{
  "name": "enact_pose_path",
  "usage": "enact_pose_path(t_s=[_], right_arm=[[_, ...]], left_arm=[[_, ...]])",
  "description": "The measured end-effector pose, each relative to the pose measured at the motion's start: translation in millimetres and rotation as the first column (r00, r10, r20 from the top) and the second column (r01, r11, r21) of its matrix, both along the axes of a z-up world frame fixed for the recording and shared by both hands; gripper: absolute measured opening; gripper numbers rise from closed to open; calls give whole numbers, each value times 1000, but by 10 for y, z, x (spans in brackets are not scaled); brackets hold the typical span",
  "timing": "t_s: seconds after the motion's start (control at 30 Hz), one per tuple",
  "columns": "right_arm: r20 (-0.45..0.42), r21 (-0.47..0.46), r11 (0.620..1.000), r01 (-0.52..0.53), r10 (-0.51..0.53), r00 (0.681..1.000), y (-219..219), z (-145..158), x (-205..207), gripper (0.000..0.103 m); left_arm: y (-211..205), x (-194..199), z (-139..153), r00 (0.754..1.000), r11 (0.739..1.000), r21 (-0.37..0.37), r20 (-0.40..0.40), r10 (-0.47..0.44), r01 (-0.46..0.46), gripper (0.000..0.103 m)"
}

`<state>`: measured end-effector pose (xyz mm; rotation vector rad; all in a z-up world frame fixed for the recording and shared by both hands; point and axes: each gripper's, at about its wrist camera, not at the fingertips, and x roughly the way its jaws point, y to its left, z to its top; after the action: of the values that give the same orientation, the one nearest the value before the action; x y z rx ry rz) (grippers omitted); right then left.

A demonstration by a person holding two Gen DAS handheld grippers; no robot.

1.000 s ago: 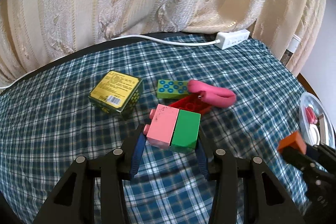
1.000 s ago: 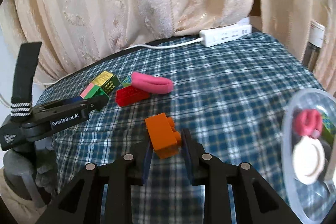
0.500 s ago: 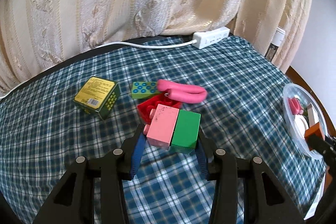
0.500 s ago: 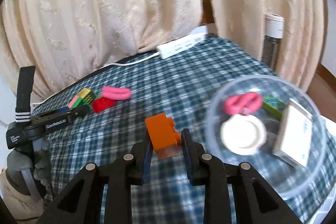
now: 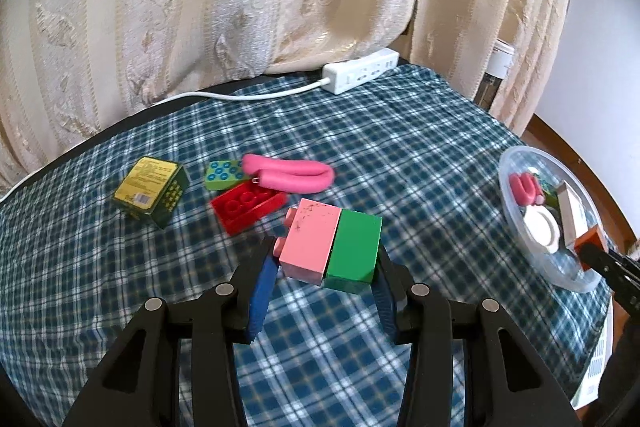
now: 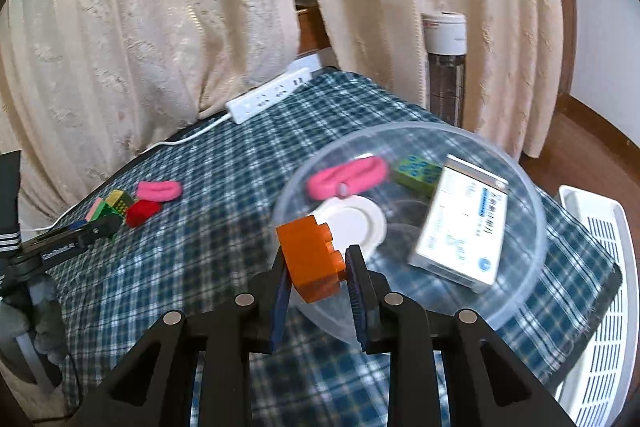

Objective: Organize objects
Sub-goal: 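Carry the pink-green block and orange block over the clear bowl with both grippers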

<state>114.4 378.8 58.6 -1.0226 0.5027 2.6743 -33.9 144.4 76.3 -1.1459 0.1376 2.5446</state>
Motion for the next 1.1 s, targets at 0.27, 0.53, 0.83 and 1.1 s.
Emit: enact_pose_path(t_s=[0.27,0.53,0.83,1.1], right_arm=[[18,-10,1000,18,-18,1000,152,-119,61,28],[29,-20,1000,13,-13,1000,229,-193,83,29],[27,-31,999,8,-7,1000,276,-229,97,29],[11,-21,1000,8,-8,1000,300,-198,149,29]], left_arm=[[230,82,22,999,999,-4,2,-37,37,46],[447,147,30,997,997,-13,6,-73,73,46],[631,190,20,995,994,-25,14,-102,103,46],[788,239,23,992,991,-34,18,-129,129,46]])
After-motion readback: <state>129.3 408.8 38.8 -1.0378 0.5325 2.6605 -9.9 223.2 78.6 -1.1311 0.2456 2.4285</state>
